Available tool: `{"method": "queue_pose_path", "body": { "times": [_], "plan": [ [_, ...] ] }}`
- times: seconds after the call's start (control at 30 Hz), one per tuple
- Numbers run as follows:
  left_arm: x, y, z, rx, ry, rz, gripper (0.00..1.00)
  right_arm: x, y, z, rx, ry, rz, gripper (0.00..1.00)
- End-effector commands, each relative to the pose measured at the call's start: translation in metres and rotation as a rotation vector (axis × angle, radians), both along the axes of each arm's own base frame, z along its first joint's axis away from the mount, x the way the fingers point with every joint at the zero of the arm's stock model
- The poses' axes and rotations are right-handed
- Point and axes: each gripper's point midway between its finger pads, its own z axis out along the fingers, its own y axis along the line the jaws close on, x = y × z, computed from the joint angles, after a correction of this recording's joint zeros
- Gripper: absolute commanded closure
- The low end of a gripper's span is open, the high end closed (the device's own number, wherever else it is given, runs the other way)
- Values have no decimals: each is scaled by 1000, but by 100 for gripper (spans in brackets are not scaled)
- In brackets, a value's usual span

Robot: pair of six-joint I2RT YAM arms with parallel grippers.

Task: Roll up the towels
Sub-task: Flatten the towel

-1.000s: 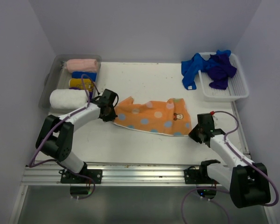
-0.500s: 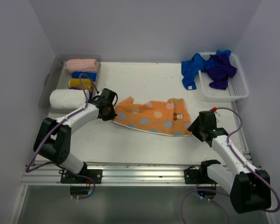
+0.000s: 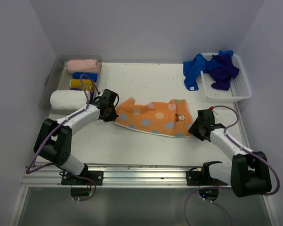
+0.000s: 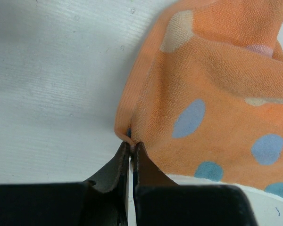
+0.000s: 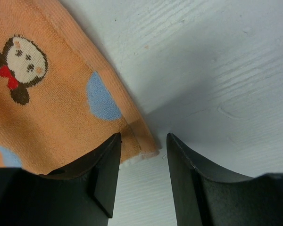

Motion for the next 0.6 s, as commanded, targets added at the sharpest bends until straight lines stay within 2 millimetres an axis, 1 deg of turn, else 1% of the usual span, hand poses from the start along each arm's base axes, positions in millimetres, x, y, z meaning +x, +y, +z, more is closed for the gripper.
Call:
{"method": "queue_pose_path", "body": {
  "times": [0.0,0.23,0.3,0.4,0.5,0.57],
  "plan": [
    [4,2,6,-6,-27,11,100,4,0,-1,-6,5,14,53],
    [5,1,7,-10,-31,12,100,-9,-2,-5,-37,75,19,56],
    [4,1,5,-8,-25,12,100,-12,0,-3,-37,70,31,54],
    [5,1,5,-9,-25,11,100,-16,7,-6,-27,77,62,51],
    [5,0,3,-9,-20,9,100,-14,14,-8,-28,82,103,51],
    [4,1,4,-7,-20,9,100,-16,11,-11,-53,97,102,51]
  ]
}}
